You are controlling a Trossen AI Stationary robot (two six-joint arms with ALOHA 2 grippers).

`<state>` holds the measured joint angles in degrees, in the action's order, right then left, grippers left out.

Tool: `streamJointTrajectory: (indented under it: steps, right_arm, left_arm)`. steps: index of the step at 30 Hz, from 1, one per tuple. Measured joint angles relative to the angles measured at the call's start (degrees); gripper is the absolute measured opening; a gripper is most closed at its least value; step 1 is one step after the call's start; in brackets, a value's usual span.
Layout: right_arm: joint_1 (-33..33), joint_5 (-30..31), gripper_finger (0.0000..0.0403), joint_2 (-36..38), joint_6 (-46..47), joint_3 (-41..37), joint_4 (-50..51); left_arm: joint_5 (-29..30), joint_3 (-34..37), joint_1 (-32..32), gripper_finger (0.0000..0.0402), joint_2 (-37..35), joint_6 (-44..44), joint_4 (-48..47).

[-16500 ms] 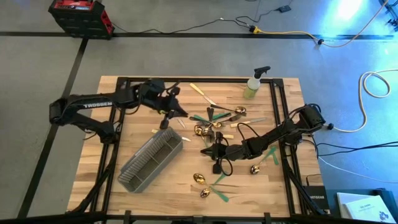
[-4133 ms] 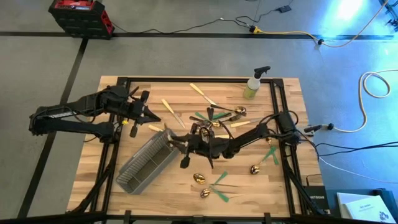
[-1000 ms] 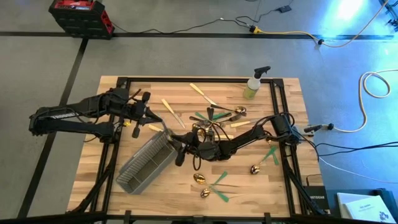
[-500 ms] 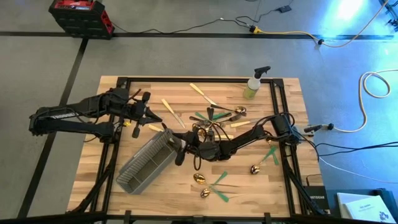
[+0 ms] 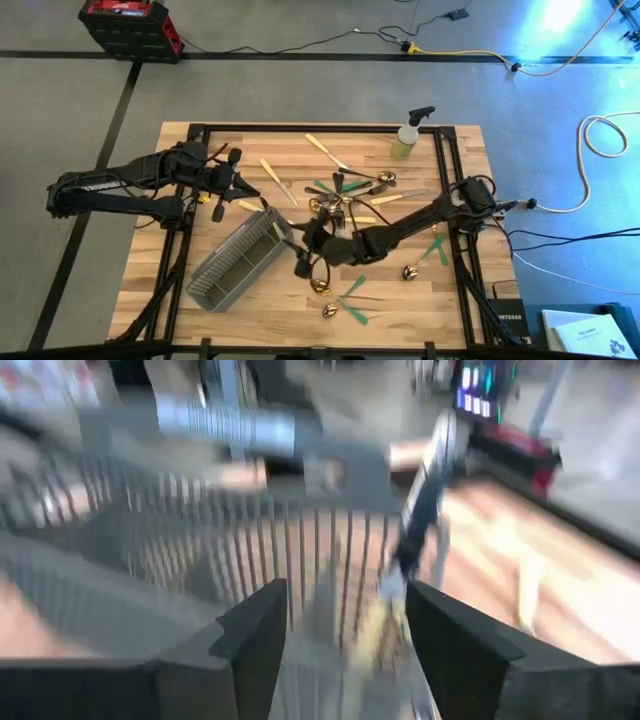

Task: Sort silverware
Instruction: Put the table knife into the silverware tray

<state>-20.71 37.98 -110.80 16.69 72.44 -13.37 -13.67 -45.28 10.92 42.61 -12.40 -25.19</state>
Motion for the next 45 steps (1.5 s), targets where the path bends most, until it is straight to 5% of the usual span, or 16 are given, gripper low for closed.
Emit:
streamJointTrajectory:
  steps: [6, 13, 20, 30, 40, 45]
  right_arm:
    - [-1.8, 6.6, 0.0188, 0.6, 12.8, 0.0, 24.2]
    - [1.1, -1.0, 0.0188, -0.6, 21.8, -0.4, 40.0]
    - [-2.8, -6.1, 0.0188, -0.6, 18.1, -0.3, 41.8]
    - [-4.8, -14.9, 0.0155, 2.0, 7.7, -0.2, 67.3]
    - [5.9, -23.3, 0.0132, 13.8, -8.3, -5.8, 60.5]
    - [13.4, -29.8, 0.0131, 13.5, -13.0, -9.9, 55.8]
  left_arm:
    - [0.4, 0.0, 0.0, 0.0, 0.0, 0.0, 0.1]
    - [1.0, 0.0, 0.0, 0.0, 0.0, 0.0, 0.1]
    - [1.0, 0.0, 0.0, 0.0, 0.0, -0.1, -0.3]
    - [1.0, 0.0, 0.0, 0.0, 0.0, -0.5, 0.5]
    - [1.9, 0.0, 0.0, 0.0, 0.0, -0.5, 0.5]
    - [2.3, 0.0, 0.0, 0.0, 0.0, -0.4, 0.5]
